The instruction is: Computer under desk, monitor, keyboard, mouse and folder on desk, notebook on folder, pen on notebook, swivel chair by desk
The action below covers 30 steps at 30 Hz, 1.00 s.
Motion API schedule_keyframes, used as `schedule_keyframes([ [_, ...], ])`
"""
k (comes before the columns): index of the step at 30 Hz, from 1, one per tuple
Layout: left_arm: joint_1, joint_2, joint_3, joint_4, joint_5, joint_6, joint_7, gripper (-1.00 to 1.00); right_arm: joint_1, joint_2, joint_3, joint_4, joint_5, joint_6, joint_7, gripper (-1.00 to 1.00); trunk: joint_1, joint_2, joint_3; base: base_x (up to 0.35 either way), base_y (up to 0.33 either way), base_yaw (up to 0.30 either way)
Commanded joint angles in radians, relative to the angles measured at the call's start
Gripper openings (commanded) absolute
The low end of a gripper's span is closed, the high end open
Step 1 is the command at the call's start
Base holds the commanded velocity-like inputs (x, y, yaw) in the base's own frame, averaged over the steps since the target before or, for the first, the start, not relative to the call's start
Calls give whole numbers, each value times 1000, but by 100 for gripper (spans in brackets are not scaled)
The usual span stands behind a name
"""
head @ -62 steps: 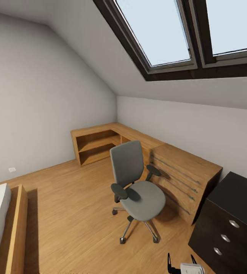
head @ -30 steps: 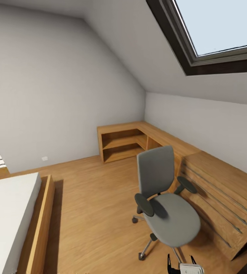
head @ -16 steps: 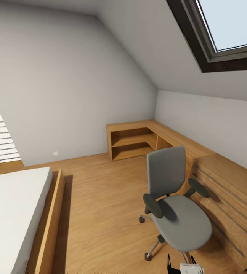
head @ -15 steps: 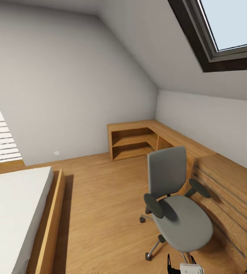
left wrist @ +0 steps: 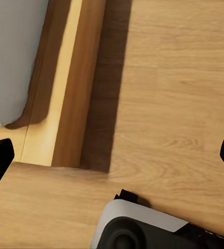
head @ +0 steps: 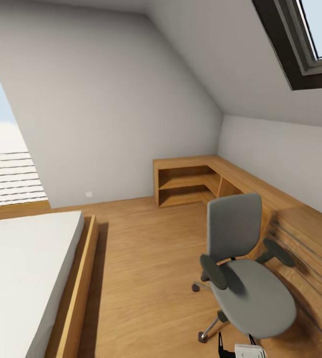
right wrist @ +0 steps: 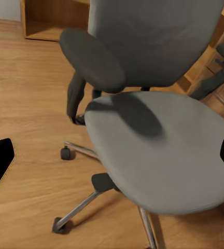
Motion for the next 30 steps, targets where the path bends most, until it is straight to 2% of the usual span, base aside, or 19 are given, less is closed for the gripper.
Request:
schedule_keyframes([
  [1,0,1,-8,-2,6,-2,8,100,-1,1,9,2,-4,-2,-6,100,1,-2,-3,195,0,193],
  [13,0,0,-8,0,6,-2,8,100,-1,-1,7,2,-4,-2,-6,100,1,-2,-17,256,0,193],
  [30,0,0,-8,0,5,-4,8,100,-1,-3,6,2,-4,-1,-6,100,1,-2,-36,26,0,175],
])
